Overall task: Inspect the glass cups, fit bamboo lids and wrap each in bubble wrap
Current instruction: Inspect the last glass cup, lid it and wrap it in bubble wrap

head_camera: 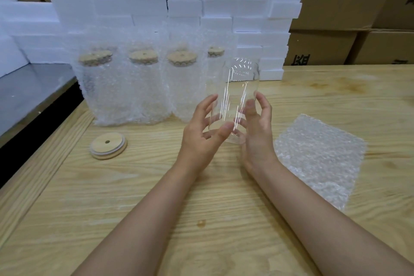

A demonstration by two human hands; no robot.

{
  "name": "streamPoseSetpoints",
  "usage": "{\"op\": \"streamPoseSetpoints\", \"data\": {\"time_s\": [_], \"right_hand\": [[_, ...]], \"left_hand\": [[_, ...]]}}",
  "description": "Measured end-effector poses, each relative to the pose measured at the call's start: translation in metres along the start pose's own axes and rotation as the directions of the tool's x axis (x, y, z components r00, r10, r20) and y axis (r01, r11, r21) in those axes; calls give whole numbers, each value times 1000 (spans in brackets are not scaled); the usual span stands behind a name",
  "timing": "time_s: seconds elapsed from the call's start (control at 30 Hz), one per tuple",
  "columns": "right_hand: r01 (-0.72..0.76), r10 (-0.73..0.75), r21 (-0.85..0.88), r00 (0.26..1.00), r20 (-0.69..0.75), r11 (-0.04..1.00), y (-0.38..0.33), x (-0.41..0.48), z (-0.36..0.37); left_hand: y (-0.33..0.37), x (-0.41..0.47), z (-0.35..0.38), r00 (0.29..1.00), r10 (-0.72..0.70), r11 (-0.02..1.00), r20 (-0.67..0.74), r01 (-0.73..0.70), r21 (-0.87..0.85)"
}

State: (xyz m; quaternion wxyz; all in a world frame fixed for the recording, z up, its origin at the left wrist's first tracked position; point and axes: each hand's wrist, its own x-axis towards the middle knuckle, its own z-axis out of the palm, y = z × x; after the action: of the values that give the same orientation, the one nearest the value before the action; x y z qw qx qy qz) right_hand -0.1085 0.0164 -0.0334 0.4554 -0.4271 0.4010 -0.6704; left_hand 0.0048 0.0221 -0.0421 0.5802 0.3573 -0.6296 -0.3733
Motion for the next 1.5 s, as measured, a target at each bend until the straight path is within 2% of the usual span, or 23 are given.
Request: {"op": "streamPoseSetpoints", "data": {"time_s": [0.13, 0.43, 0.6, 0.83, 0.93, 1.07, 1.17, 1.27, 1.37, 1.43, 1.5], "right_hand": [[65, -68, -90, 997, -30, 994, 0, -1, 0], [226, -215, -214, 974, 76, 950, -2, -18, 12], [295, -279, -227, 955, 99, 928, -1, -21, 14], [331, -363, -311, 931, -49, 891, 2, -25, 15], [303, -333, -307, 942, -48, 902, 1, -25, 16], [198, -223, -304, 974, -47, 932, 1, -23, 15], [137, -156, -275, 987, -49, 952, 3, -19, 12], [95, -106, -224, 994, -36, 970, 4, -12, 6], [43, -49, -133, 998, -36, 990, 4, -6, 1], [-1, 1, -33, 1000, -22, 999, 4, -3, 0], [-43, 44, 95, 999, -3, 995, 4, -3, 1]], "left_hand": [[-1, 2, -3, 996, -79, 995, -38, 76, -64], [-8, 6, -9, 977, -214, 959, -15, 207, -195], [-10, 6, -9, 981, -190, 961, -28, 180, -208], [-10, 5, 2, 988, -80, 997, -135, 76, -30], [-12, 4, 4, 989, -13, 999, -148, 17, 28], [-12, 1, 5, 983, 68, 996, -171, -56, 73], [-10, 1, 4, 976, 164, 976, -146, -140, 166], [-12, 1, 2, 962, 250, 958, -114, -229, 172], [-10, 3, 4, 973, 177, 984, -146, -170, 61], [-9, 4, 5, 985, 63, 997, -160, -69, -29], [-12, 5, 4, 992, -73, 995, -103, 65, -82]]}}
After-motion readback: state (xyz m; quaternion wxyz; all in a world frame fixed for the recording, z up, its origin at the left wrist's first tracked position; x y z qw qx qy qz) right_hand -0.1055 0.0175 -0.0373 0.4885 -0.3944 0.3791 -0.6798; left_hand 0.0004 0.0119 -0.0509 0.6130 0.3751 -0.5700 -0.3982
